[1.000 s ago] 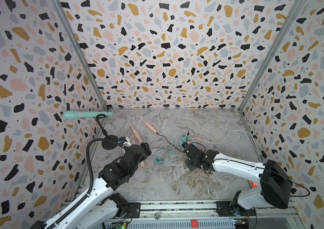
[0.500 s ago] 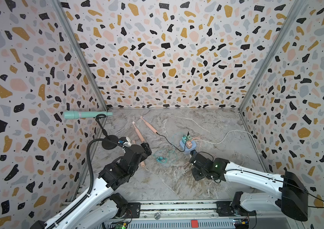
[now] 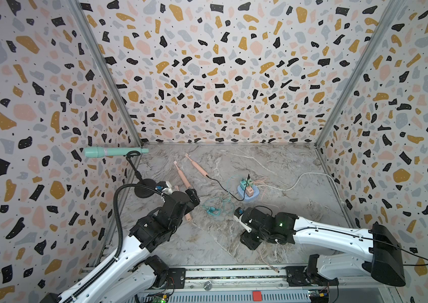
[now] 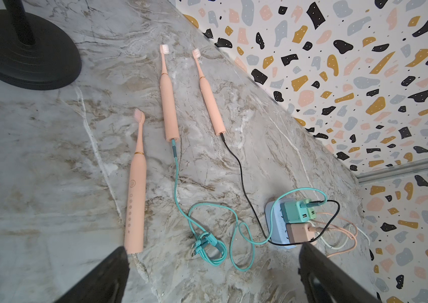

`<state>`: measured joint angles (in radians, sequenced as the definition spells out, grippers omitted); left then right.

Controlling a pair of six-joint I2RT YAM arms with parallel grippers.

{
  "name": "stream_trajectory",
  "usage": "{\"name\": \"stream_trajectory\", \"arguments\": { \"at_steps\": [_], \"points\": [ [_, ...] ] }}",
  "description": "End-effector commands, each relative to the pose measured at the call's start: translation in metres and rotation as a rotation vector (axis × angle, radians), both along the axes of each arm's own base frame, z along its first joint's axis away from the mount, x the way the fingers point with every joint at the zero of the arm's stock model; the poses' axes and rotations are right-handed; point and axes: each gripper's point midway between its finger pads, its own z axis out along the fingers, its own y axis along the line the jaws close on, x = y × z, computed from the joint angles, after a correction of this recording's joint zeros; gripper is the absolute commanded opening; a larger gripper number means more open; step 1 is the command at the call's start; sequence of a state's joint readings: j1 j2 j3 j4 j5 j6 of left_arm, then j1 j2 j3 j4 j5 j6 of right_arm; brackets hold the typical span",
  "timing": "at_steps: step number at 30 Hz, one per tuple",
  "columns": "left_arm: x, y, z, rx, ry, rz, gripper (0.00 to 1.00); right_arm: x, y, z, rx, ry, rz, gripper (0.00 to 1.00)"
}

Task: Charge the electric toothbrush
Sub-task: Place the charging cable at the center of the board, then pick up the charging cable from the center of the board.

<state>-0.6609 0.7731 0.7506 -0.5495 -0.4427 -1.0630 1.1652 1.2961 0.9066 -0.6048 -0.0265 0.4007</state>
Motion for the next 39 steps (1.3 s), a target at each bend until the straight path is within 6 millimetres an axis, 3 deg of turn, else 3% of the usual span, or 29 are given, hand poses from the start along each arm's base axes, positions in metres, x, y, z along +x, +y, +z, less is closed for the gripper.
{"name": "stream_trajectory", "arguments": {
  "at_steps": [1,3,5,7,10,18,22,25,28,31,35,39],
  "points": [
    [-0.003,0.006,0.003,-0.005,-0.006,0.018,0.99,0.000,-0.006,-0.004,-0.102,-0.016,0.057,0.47],
    [-0.004,0.009,0.003,-0.008,-0.011,0.023,1.00,-0.006,-0.009,-0.003,-0.089,0.035,0.005,0.48],
    [-0.005,0.009,0.002,-0.008,-0.013,0.022,1.00,-0.004,-0.026,-0.004,-0.109,0.043,-0.111,0.54],
    [-0.005,0.006,-0.001,-0.010,-0.006,0.007,1.00,-0.007,-0.053,-0.019,-0.154,0.086,-0.243,0.54],
    [-0.003,-0.002,-0.006,-0.003,0.013,-0.026,0.99,-0.035,-0.075,-0.043,-0.191,0.181,-0.314,0.55],
    [-0.003,-0.005,-0.016,-0.013,0.024,-0.037,1.00,-0.068,-0.082,-0.060,-0.189,0.258,-0.307,0.59],
    [-0.003,-0.005,-0.019,-0.011,0.029,-0.037,1.00,-0.080,-0.090,-0.075,-0.241,0.277,-0.281,0.48],
    [-0.003,-0.007,-0.023,-0.019,0.033,-0.041,0.99,-0.077,-0.088,-0.077,-0.253,0.263,-0.270,0.21],
    [-0.002,-0.012,-0.028,-0.034,0.039,-0.060,1.00,-0.067,-0.059,-0.059,-0.151,0.234,-0.249,0.00],
    [-0.002,-0.023,-0.031,-0.079,0.022,-0.109,0.99,-0.040,-0.021,-0.027,0.001,0.184,-0.272,0.00],
    [-0.008,-0.057,-0.017,-0.228,-0.070,-0.284,1.00,0.018,0.030,0.045,0.320,0.129,-0.390,0.00],
    [-0.023,-0.087,0.010,-0.448,-0.214,-0.456,1.00,0.071,0.056,0.119,0.654,0.135,-0.492,0.00]
  ]
}}
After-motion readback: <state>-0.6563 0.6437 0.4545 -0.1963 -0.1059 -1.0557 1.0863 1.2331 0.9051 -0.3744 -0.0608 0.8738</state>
